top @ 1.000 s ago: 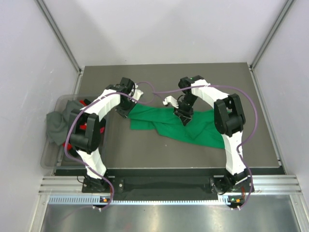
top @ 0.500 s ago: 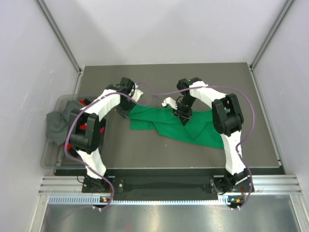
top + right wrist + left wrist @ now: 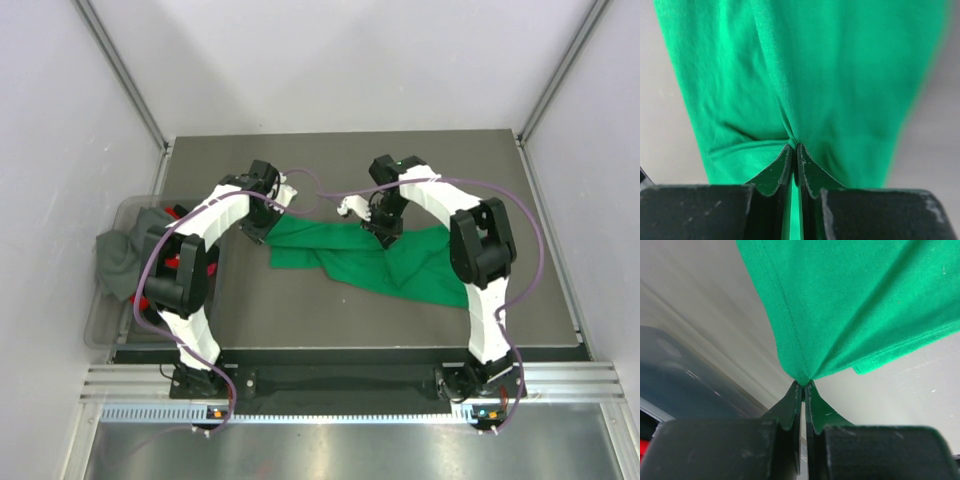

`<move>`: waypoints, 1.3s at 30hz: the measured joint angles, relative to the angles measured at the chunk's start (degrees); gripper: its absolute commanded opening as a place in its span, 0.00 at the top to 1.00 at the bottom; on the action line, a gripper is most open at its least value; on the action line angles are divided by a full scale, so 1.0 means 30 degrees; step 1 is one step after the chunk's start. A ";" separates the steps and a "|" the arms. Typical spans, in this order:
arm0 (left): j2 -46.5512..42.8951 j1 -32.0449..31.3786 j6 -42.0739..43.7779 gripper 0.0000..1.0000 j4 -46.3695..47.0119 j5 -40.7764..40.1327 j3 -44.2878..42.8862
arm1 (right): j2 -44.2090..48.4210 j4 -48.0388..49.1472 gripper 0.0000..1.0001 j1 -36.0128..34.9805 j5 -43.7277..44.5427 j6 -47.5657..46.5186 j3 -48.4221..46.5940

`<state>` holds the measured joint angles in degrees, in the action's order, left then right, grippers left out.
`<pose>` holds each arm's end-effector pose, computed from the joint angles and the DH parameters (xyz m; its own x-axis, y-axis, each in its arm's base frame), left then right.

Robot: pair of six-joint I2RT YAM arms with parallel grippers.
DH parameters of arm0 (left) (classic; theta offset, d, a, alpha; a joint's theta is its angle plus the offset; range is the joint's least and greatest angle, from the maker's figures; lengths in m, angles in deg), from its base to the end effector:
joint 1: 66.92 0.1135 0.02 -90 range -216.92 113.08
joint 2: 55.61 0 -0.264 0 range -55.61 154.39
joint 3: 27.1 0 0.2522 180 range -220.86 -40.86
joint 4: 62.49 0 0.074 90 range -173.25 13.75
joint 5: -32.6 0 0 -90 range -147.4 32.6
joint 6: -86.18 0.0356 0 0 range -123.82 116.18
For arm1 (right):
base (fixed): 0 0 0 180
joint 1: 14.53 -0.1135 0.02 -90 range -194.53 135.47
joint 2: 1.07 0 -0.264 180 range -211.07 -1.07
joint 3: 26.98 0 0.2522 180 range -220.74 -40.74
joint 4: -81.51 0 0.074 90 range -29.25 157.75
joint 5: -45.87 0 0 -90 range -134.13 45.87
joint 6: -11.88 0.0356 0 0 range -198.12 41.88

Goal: Fold and stack the t-shirts
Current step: Flatten the tshirt out

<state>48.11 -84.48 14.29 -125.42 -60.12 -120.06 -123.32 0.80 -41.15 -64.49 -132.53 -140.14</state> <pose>0.3448 -0.1073 0.2177 -0.7800 0.5725 -0.2528 0.5588 0.8190 0.1306 0.3612 0.1949 0.1896 -0.1778 -0.9419 -0.2850 -0.9721 0.1231 0.1996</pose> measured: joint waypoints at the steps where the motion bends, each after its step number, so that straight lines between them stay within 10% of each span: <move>1: 0.0000 0.0000 0.0000 1.00 -0.0036 0.0029 -0.0036 | 0.0430 0.0022 0.96 0.0000 0.0357 0.0036 0.0007; 16: 0.0000 -0.0073 0.0007 1.00 -0.0386 0.0780 -0.2936 | 0.9173 0.0605 0.96 0.1151 0.2331 0.0998 0.2426; 25: 0.0000 -0.0066 0.0007 1.00 -0.0845 0.1202 -0.3067 | 0.7825 0.2382 0.79 0.1617 0.2419 0.2346 0.6900; 32: 0.0015 -0.0036 0.0007 1.00 -0.0940 0.1253 -0.3067 | 0.6550 0.3796 1.00 0.2215 0.2346 0.3038 0.7023; 39: 0.0022 -0.0036 0.0007 1.00 -0.1056 0.1013 -0.3067 | 0.6754 0.3971 1.00 0.2302 0.2237 0.3228 0.6557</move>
<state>48.18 -84.59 14.31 -128.59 -57.08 -129.26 -103.06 12.71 -34.24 -57.78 -122.85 -120.47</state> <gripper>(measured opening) 0.036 0.010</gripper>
